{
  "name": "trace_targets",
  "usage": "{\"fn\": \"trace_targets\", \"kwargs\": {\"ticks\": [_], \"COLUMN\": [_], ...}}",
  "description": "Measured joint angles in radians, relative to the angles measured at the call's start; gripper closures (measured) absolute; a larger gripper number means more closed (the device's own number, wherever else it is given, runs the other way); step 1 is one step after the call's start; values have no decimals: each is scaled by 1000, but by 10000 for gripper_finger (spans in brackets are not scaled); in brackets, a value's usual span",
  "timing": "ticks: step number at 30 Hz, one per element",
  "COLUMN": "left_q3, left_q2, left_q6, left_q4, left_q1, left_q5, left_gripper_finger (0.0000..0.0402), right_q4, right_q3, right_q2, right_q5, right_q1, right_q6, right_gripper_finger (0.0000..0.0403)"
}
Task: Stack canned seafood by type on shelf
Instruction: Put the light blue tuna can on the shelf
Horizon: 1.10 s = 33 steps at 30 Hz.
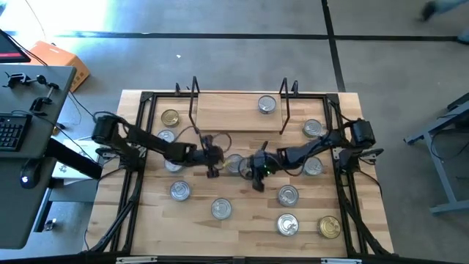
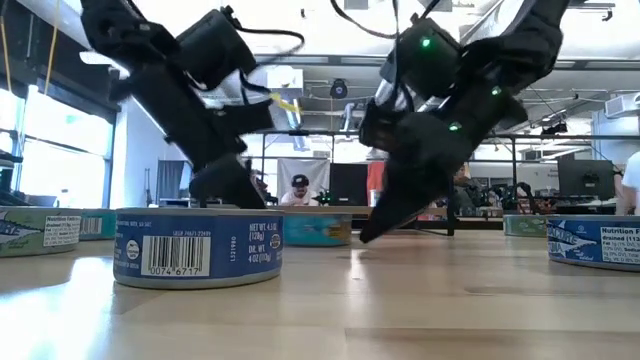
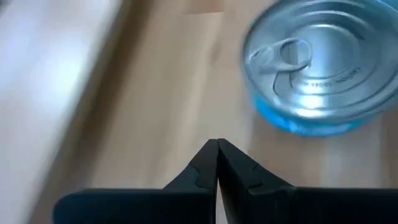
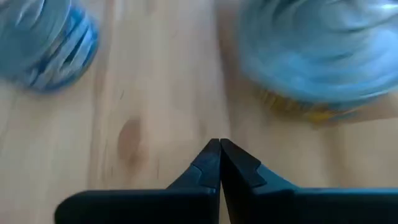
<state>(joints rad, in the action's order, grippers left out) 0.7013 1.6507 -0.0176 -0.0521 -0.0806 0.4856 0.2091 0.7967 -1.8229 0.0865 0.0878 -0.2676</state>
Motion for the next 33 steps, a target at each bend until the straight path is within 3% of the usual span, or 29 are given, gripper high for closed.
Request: {"fn": "trace_targets", "kwargs": {"ticks": [2,6,13,18,27,33], "left_q3": [0,1,0,-1,0,0], "left_q2": [-45,-129,-113,-39,-8,9], "left_q6": [-22,-52,-59,-31,245,347], "left_q4": [83,170,122,15,-285,-267], "left_q1": [-5,-23,-47,-51,-71,-42], "left_q5": [43,29,-291,-287,-295,-404], "left_gripper_finger": [401,401,401,401,395,336], "right_q4": [-11,-14,-49,-27,11,68], "right_q3": [0,0,1,0,0,0], "right_q2": [0,0,0,0,0,-1], "right_q5": [4,-62,-332,-401,-401,-400], "right_q1": [19,43,3,-23,-68,-68], "right_q6": [38,43,-74,-68,-117,-107], "right_gripper_finger": [403,403,403,398,308,256]}}
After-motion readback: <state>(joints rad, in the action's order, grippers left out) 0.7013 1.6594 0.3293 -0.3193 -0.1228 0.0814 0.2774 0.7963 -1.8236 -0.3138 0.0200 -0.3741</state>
